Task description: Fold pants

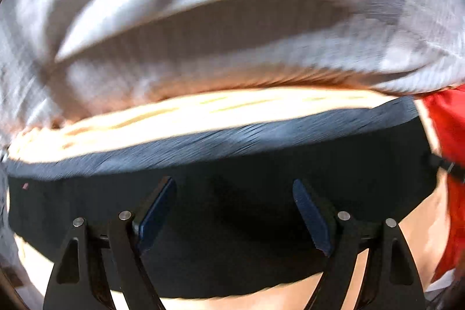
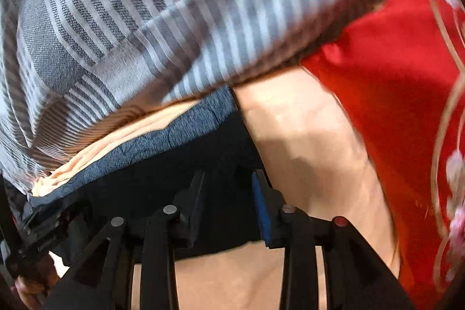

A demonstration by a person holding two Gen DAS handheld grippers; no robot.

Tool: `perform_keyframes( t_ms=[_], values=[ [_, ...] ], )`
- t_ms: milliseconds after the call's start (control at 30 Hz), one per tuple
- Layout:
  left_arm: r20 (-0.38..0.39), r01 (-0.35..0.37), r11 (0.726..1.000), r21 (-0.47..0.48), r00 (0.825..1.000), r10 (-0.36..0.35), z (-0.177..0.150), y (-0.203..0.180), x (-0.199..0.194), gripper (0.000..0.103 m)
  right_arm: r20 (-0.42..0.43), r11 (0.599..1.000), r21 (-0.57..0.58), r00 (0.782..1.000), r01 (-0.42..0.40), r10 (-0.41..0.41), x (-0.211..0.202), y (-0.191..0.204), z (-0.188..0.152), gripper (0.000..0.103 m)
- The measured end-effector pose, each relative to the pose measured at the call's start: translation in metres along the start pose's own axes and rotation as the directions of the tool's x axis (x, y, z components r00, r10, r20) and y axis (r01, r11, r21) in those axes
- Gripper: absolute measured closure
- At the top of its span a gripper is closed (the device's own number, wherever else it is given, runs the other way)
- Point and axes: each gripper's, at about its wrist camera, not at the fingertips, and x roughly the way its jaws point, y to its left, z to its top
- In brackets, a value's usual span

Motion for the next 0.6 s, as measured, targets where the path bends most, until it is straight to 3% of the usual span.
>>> perform_keyframes(
  t_ms=[200,333,400,600],
  values=[
    [0.026,0.076,0.994,0.074,0.997,-0.079,0.023,-0.073,0.026,0.019,-0.055,0.999,-0.044,0.998,-0.012,0.010,0.005,-0.014,-0.017,0.068],
    [-0.021,0.030,0.999,0.032,0.999,-0.029,0.023,-0.085,0.056,0.019,-0.066,0.996,-0.082,0.998,-0.020,0.014,0.013,-0.016,-0.027,0.071],
    [0.006,0.058,0.998,-0.008,0.998,-0.058,0.016,-0.079,0.057,0.019,-0.049,0.997,-0.068,0.998,-0.035,0.032,0.007,-0.013,-0.029,0.071],
    [0.018,0.036,0.999,0.031,0.999,-0.036,0.011,-0.090,0.054,0.019,0.004,0.991,-0.047,0.992,-0.126,0.127,0.018,0.001,0.020,0.071]
  ],
)
